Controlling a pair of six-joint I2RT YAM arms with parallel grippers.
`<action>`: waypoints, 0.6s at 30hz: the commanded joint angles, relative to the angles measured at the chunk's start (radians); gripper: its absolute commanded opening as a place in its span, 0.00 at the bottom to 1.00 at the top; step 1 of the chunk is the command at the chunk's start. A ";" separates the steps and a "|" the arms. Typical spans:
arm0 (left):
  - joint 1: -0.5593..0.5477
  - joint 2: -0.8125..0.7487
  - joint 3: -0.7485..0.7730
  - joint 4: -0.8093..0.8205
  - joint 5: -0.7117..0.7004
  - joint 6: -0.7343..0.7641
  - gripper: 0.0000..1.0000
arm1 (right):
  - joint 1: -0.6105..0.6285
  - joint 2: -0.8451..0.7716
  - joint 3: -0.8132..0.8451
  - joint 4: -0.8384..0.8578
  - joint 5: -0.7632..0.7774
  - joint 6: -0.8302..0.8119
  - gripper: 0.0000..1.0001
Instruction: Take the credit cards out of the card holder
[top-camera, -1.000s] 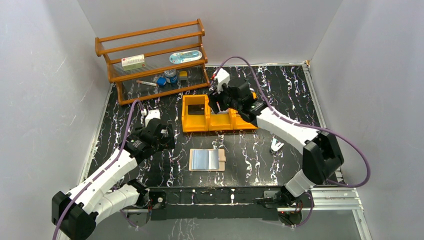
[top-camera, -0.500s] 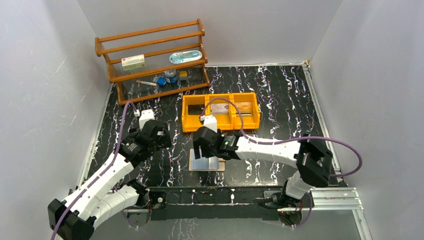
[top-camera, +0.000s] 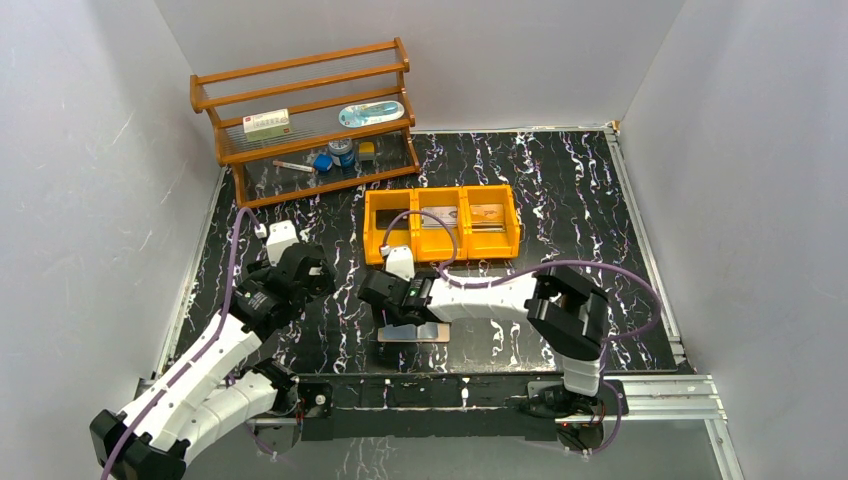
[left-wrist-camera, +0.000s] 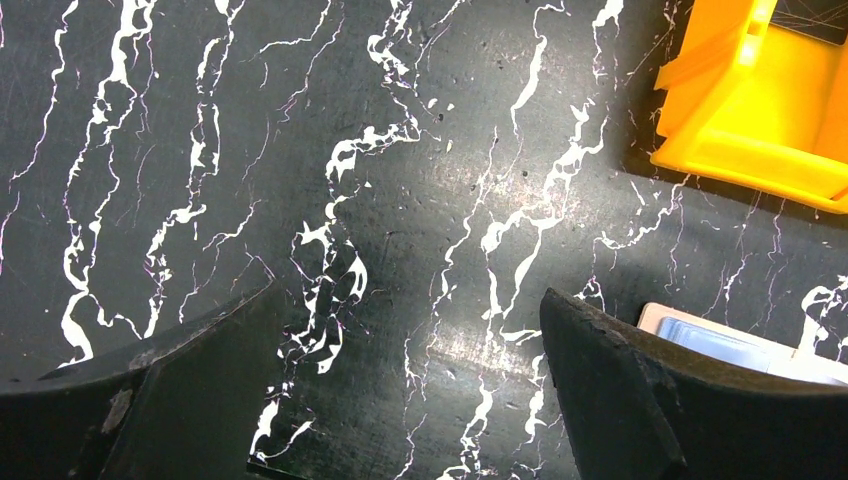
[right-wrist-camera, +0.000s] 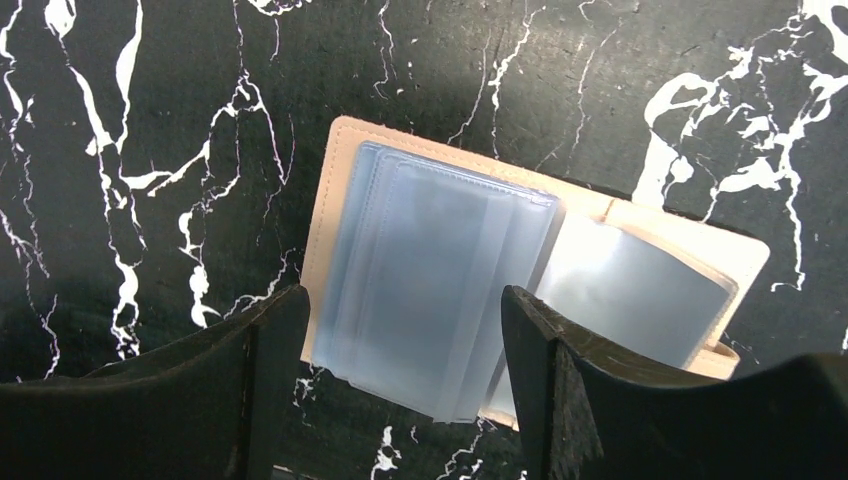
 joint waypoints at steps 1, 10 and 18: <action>0.004 0.004 0.033 -0.019 -0.037 -0.008 0.98 | 0.013 0.039 0.075 -0.056 0.034 0.039 0.78; 0.004 0.003 0.032 -0.019 -0.035 -0.008 0.98 | 0.017 0.036 0.039 -0.045 0.039 0.047 0.72; 0.004 0.010 0.033 -0.018 -0.028 -0.005 0.98 | 0.017 0.075 0.049 -0.102 0.068 0.066 0.67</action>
